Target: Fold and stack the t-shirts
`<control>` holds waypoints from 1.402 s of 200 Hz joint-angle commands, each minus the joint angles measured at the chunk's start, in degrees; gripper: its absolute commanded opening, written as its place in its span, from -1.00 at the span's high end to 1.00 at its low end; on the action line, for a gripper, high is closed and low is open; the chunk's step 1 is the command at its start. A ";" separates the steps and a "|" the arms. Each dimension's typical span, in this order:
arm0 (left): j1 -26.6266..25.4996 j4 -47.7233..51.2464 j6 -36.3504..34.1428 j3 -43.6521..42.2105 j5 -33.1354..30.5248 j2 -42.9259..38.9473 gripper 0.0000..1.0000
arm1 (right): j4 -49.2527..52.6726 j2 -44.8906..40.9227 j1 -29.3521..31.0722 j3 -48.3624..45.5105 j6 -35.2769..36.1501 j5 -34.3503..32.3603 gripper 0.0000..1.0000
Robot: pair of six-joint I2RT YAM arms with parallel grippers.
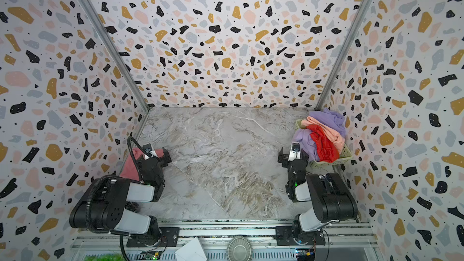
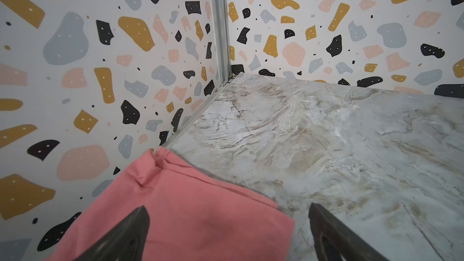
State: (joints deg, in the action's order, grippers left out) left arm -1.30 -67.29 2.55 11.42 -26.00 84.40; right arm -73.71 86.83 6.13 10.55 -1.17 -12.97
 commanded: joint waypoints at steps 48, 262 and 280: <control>-0.26 -2.24 -0.51 0.80 -0.67 -0.59 -0.99 | -0.66 -0.90 0.27 0.18 0.16 0.13 -0.98; -0.52 39.79 13.61 15.91 5.73 -24.06 -0.99 | 48.93 -25.11 3.89 14.69 -11.39 6.95 -0.98; -0.70 44.43 22.40 17.44 17.30 -28.42 -0.99 | 60.48 -29.45 9.56 18.32 -14.79 10.45 -0.98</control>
State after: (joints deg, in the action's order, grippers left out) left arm -1.41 -35.90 12.56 26.83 -21.37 60.62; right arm -36.40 62.17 10.52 24.67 -8.97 -8.51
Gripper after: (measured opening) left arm 0.995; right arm 0.991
